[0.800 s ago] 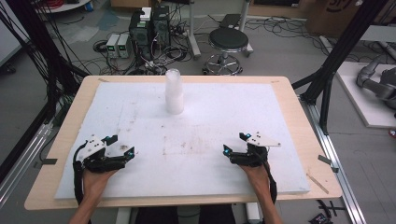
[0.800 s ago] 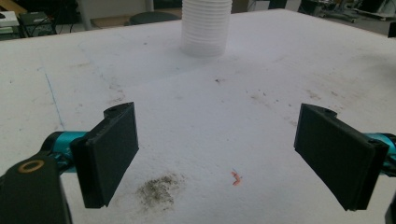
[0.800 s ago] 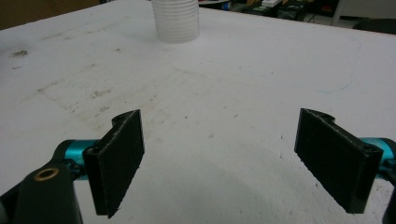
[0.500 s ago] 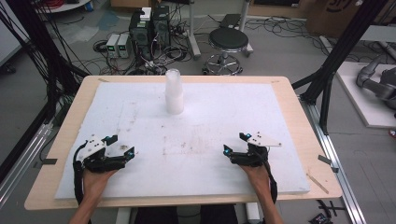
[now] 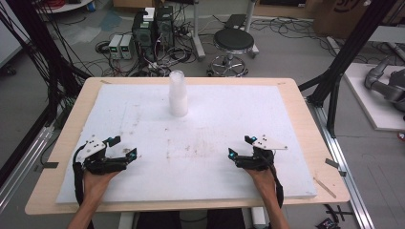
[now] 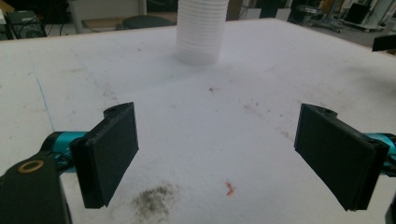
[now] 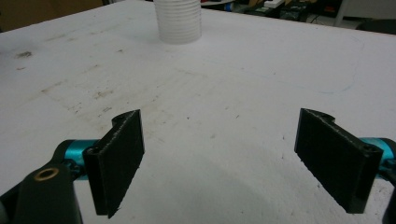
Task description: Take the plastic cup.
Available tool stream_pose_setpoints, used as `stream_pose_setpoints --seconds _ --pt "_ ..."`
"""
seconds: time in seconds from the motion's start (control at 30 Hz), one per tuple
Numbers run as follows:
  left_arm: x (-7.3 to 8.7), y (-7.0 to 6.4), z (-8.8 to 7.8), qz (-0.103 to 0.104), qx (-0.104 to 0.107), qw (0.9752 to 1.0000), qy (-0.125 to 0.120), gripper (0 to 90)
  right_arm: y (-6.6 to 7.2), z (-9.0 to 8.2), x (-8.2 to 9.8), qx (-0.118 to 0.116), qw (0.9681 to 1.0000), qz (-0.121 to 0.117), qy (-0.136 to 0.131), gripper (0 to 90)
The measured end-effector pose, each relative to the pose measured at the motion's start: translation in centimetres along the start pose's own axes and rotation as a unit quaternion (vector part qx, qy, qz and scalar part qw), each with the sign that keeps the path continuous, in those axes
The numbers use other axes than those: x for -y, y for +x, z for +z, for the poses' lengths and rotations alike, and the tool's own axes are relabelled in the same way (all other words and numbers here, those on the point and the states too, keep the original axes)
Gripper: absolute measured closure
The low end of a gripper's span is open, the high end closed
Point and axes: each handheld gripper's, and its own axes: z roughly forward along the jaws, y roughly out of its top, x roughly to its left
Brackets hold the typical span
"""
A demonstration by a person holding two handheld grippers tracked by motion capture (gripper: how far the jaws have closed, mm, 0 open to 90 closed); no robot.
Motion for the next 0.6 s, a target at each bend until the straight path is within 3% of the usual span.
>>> stream_pose_setpoints --seconds 0.13,0.33,0.43,0.6 --pt "-1.7 0.1 0.0 -0.002 0.007 0.9996 -0.025 13.4 0.0 0.0 0.0 0.0 1.0 0.002 -0.001 15.9" --pt "-3.8 0.6 0.6 -0.001 0.023 0.9995 -0.023 13.0 0.0 0.0 0.0 0.0 1.0 -0.001 0.0 15.9" --pt "-6.1 1.2 1.1 -0.005 0.035 0.9988 -0.033 13.0 0.0 0.0 0.0 0.0 1.0 0.003 -0.001 15.9" --pt "-8.7 1.8 2.0 0.006 0.044 0.9986 -0.031 13.0 0.0 0.0 0.0 -0.001 1.0 0.001 0.0 15.9"
